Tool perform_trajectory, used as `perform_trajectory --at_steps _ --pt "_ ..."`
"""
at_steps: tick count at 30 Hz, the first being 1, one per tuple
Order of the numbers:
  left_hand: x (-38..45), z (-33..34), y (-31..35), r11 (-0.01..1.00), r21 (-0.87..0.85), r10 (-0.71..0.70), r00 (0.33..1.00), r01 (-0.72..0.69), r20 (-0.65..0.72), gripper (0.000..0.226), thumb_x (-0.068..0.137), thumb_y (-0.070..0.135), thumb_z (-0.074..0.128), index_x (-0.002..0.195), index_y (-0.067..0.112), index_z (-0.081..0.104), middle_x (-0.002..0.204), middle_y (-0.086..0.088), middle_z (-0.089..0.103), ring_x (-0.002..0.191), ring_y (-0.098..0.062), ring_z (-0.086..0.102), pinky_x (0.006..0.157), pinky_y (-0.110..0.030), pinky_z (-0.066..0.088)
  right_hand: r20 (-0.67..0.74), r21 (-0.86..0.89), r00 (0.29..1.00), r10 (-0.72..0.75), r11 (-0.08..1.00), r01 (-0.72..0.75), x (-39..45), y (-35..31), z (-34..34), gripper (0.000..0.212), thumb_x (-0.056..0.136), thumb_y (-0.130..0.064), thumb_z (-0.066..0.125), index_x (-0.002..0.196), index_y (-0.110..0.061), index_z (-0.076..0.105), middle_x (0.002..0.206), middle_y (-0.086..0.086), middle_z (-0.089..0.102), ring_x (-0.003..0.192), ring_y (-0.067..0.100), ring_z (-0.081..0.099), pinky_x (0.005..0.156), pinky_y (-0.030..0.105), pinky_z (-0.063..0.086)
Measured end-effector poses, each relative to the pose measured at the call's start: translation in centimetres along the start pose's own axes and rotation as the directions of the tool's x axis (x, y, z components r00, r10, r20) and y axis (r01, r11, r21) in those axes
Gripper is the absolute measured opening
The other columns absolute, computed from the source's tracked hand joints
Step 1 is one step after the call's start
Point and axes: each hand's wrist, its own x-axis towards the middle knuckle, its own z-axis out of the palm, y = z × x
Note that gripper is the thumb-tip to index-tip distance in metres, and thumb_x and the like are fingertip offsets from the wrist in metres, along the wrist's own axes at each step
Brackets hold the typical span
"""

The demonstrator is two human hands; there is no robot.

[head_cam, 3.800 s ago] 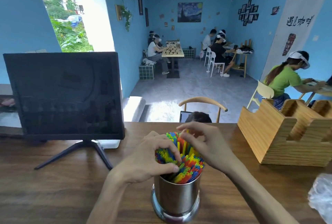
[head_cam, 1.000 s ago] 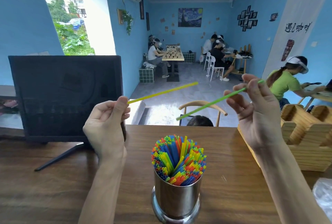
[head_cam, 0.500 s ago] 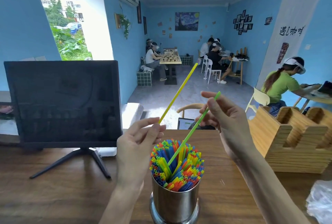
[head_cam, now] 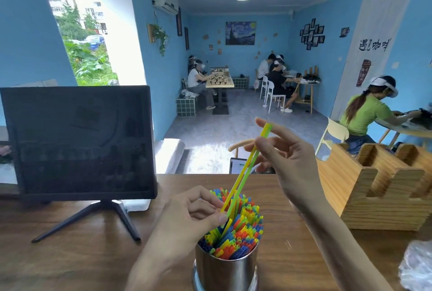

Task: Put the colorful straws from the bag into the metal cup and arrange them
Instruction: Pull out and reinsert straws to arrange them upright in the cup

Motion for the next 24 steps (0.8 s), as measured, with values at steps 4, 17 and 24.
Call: perform_trajectory --at_steps 4,17,24 --pt "0.3 -0.9 -0.1 0.995 -0.067 0.060 0.989 -0.070 -0.136 0.024 0.062 0.037 0.087 0.084 0.032 0.078 0.082 -0.001 0.078 0.076 -0.008 0.072 0.069 -0.018 0.054 -0.068 0.017 0.995 -0.075 0.997 0.076 0.1 -0.1 0.2 0.036 0.092 -0.025 0.070 0.124 -0.034 0.057 0.085 0.001 0.079 0.058 0.015 0.069 0.046 0.026 0.051" --pt "-1.2 -4.3 1.5 0.888 -0.217 0.214 0.783 -0.405 -0.584 0.025 0.063 0.034 0.084 0.086 0.026 0.083 0.069 0.005 0.071 0.060 -0.001 0.057 0.058 -0.009 0.047 -0.133 -0.110 0.958 -0.256 0.964 0.242 0.4 -0.4 -0.5 0.029 0.096 -0.019 0.067 0.121 -0.031 0.062 0.100 -0.003 0.079 0.073 0.016 0.075 0.066 0.018 0.054" --pt "-1.0 -2.7 3.3 0.909 -0.060 0.349 0.834 -0.411 -0.428 0.024 0.065 0.038 0.084 0.087 0.031 0.084 0.080 -0.006 0.071 0.069 -0.014 0.059 0.061 -0.015 0.046 0.134 -0.232 0.932 -0.336 0.904 0.359 -0.7 -1.9 2.1 0.036 0.098 -0.017 0.068 0.126 -0.037 0.059 0.107 -0.018 0.077 0.092 0.007 0.075 0.078 0.021 0.055"
